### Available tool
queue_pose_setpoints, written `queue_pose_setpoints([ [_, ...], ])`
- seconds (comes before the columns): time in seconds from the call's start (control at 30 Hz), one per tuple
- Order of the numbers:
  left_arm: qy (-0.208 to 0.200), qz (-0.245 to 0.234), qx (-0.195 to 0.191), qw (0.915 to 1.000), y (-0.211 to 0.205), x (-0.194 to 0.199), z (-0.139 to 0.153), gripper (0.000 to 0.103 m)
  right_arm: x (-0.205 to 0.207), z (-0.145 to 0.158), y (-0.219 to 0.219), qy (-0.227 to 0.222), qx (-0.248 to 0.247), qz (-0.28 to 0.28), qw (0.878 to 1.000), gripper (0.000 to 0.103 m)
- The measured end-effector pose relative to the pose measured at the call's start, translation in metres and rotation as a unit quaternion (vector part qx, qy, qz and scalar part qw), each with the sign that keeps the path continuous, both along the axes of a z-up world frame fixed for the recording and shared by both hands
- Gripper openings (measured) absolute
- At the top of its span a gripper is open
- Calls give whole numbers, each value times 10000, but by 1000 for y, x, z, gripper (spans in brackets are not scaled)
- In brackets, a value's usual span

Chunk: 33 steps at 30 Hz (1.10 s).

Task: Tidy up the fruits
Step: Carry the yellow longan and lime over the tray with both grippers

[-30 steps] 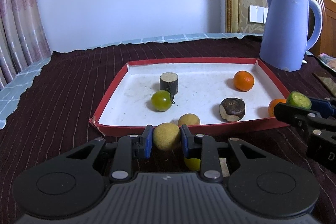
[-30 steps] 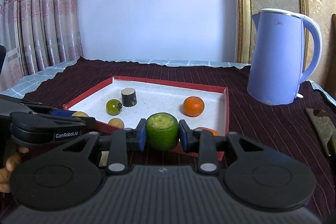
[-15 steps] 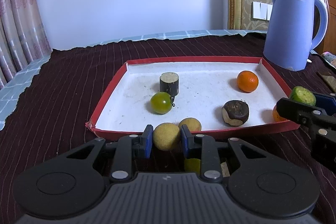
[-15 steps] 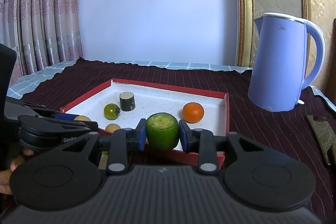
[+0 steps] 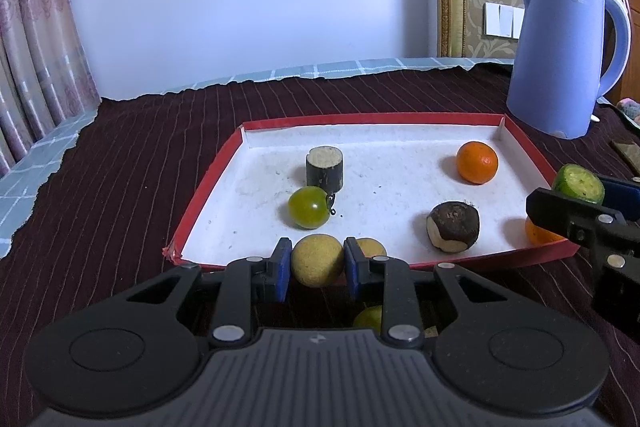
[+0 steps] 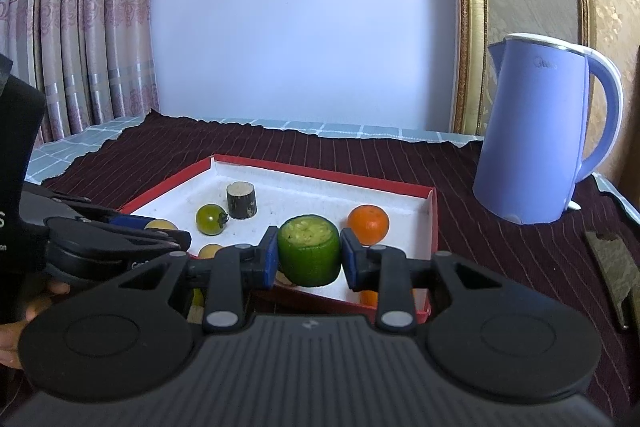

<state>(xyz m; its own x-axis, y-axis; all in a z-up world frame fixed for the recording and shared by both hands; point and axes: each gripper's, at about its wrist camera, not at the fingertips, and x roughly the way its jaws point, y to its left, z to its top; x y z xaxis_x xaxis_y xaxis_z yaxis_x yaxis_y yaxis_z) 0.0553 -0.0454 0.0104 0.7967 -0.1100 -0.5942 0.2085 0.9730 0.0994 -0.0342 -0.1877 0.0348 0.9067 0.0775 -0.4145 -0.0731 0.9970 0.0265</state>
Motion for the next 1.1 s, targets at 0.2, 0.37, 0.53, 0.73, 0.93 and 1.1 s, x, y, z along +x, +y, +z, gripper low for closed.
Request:
queue_pose_setpoints([
  [0.2,64,10,16,10000,-1,5,-1,27,4,0,2,13,-21,25,10000,30],
  [0.37,111,11,12,9999,-2,10,-1,27,7,0,1,9,-44,17,10000,30],
  [0.53,122,25,82,9999,-4,14,-2,27,8,1,3,9,-72,13,10000,30],
  [0.73,200,54,74,9998,-5,23,-2,27,17,3,2,7,-99,20,9999,30],
  [0.93,196,56,161,9997,-10,32,-1,27,28,5,3,21,-134,6,9999,30],
  [1.1,251,93,173,9995,-12,42,0,27,36,6,2,10,-184,1,9998,30],
])
